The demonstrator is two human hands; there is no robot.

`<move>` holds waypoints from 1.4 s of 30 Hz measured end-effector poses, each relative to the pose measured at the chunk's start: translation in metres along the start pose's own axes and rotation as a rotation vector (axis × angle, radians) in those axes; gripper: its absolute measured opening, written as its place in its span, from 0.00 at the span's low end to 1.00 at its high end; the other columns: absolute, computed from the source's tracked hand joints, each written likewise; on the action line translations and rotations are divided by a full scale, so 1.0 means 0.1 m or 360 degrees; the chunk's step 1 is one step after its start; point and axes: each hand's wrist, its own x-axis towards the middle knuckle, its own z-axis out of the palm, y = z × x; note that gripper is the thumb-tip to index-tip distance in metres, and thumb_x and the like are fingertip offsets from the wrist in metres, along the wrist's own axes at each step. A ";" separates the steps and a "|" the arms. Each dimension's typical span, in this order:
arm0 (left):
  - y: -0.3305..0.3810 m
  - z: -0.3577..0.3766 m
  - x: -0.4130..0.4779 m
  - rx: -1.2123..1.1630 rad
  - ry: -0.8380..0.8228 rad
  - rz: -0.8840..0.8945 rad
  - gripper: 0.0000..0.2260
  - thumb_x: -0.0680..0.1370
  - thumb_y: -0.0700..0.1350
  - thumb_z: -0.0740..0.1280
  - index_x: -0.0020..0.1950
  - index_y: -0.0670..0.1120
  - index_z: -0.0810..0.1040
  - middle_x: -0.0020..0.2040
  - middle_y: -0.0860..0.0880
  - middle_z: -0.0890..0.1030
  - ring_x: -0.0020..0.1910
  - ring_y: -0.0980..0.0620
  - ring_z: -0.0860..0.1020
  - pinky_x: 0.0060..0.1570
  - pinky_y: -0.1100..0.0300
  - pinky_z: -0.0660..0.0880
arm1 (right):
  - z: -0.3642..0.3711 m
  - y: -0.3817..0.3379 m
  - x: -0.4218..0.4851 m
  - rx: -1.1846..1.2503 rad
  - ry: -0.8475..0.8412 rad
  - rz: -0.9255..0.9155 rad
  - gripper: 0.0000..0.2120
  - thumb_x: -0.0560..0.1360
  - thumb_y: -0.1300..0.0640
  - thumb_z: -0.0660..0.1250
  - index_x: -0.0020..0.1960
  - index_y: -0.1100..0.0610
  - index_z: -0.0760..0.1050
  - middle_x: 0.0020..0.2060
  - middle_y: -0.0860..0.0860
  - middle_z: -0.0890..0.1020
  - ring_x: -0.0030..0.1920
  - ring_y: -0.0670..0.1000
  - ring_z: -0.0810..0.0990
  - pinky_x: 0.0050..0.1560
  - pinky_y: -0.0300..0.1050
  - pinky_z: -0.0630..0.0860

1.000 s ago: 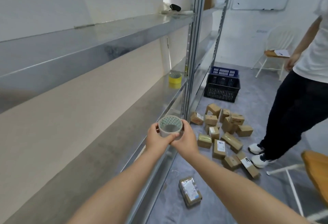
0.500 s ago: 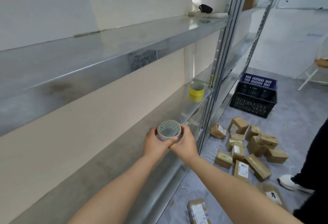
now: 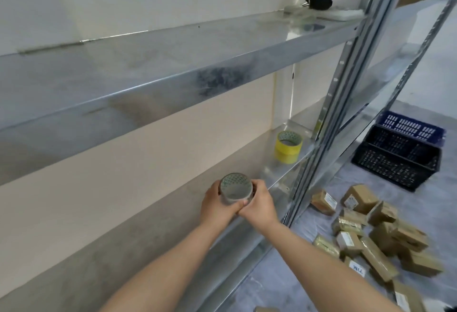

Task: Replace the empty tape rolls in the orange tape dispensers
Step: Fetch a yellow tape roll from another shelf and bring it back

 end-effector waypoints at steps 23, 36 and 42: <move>-0.09 0.31 0.37 0.0089 0.0080 -0.0057 0.20 0.62 0.57 0.73 0.51 0.59 0.73 0.48 0.56 0.82 0.48 0.53 0.80 0.47 0.56 0.76 | -0.18 0.34 0.59 -0.0234 -0.0344 -0.0200 0.32 0.57 0.50 0.74 0.58 0.50 0.67 0.53 0.50 0.77 0.57 0.55 0.74 0.55 0.53 0.76; 0.11 0.37 0.68 0.0340 -0.0081 -0.0021 0.48 0.64 0.65 0.71 0.76 0.52 0.51 0.77 0.51 0.55 0.76 0.50 0.52 0.75 0.51 0.51 | -0.99 0.52 1.22 -0.0211 0.0151 0.0114 0.48 0.66 0.46 0.75 0.75 0.55 0.51 0.74 0.56 0.60 0.74 0.56 0.60 0.72 0.50 0.59; 0.48 0.81 1.05 0.0196 -0.0242 0.0091 0.42 0.67 0.58 0.72 0.75 0.49 0.55 0.76 0.48 0.59 0.75 0.50 0.57 0.73 0.52 0.57 | -1.17 0.62 1.39 -0.0192 0.0214 0.0081 0.43 0.64 0.49 0.76 0.72 0.54 0.58 0.70 0.55 0.65 0.69 0.55 0.66 0.64 0.41 0.61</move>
